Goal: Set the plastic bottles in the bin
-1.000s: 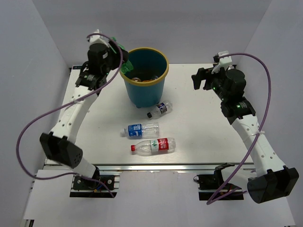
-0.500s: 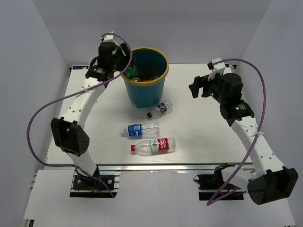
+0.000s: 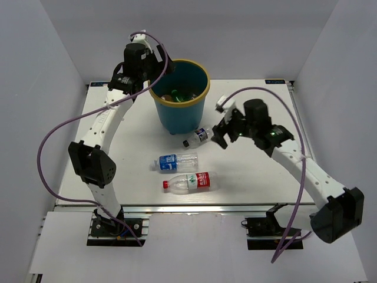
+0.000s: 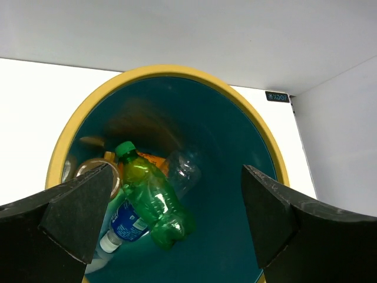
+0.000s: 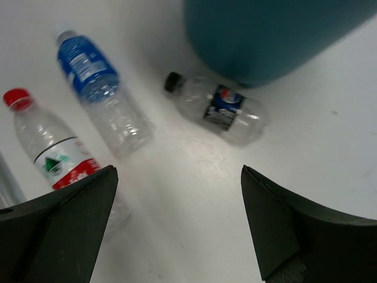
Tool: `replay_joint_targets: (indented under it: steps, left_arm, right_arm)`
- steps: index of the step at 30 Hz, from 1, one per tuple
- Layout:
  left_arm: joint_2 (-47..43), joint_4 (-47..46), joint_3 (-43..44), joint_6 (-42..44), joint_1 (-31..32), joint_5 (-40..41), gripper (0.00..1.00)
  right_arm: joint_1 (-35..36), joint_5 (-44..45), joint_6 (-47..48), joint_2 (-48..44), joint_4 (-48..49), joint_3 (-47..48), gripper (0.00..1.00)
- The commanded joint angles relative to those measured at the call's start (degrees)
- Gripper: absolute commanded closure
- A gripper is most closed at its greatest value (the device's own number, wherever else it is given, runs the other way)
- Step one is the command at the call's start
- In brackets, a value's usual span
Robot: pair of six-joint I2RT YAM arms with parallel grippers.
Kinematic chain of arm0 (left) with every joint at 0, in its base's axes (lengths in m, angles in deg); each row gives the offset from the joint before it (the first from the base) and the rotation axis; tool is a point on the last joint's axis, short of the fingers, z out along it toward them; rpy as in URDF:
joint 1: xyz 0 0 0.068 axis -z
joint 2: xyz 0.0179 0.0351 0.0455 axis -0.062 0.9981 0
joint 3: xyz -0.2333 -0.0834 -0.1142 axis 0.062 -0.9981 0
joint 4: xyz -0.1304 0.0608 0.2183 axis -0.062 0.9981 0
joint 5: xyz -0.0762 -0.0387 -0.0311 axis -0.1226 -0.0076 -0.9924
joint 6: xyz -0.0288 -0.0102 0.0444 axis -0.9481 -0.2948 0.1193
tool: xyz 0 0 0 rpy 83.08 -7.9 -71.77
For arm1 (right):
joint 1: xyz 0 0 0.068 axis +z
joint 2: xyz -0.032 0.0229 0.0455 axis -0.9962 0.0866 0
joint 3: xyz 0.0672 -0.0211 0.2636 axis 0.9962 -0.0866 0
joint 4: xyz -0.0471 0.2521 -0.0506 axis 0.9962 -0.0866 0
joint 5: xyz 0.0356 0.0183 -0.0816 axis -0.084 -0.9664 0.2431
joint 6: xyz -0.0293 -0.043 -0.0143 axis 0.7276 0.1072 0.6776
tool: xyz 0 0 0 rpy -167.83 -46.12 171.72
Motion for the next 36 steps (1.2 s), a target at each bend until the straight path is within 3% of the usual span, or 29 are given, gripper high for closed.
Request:
replay_joint_targets:
  steps: [1,5,8,12,16,22,30,33,34,36]
  left_arm:
    - [-1.85,1.73,3.28,0.96,0.04,-0.18,0.02]
    - [-7.29,3.23,0.05,0.7,0.04,7.61,0.02]
    - [-16.5,0.86,-12.24,-2.71,-0.22,13.07,0.02]
    - [-29.78,-2.22,-35.67,-7.46,-0.31,20.35,0.02]
    - [-41.11,3.21,-47.65,-15.55,-0.48,29.43,0.02]
    - [-50.97,9.54,-57.7,-20.83,-0.57,30.06,0.02]
    - [-55.38,19.4,-60.0,-24.09,-0.57,32.52,0.02]
    - [-55.2,19.49,-60.0,-24.26,-0.57,32.52,0.02]
    - [-55.2,19.4,-60.0,-24.18,-0.57,32.52,0.02]
    - [-55.2,18.96,-59.74,-24.09,-0.49,32.87,0.02]
  right_arm:
    - [6.5,-3.3,8.01,2.7,-5.24,3.05,0.11]
    - [15.13,-0.05,9.6,7.61,1.16,2.35,0.11]
    - [21.55,3.38,12.75,11.65,7.14,2.78,0.11]
    - [25.51,2.16,15.31,18.34,8.39,6.21,0.11]
    - [27.01,1.28,16.89,26.41,9.35,9.02,0.11]
    - [27.81,4.26,18.65,35.03,11.54,11.57,0.11]
    - [27.98,9.09,16.55,42.87,18.74,13.25,0.11]
    - [27.98,10.07,16.11,42.88,19.72,13.24,0.23]
    - [27.98,10.16,16.19,42.53,19.72,13.33,0.38]
    - [27.98,9.46,16.37,41.3,22.09,13.59,0.53]
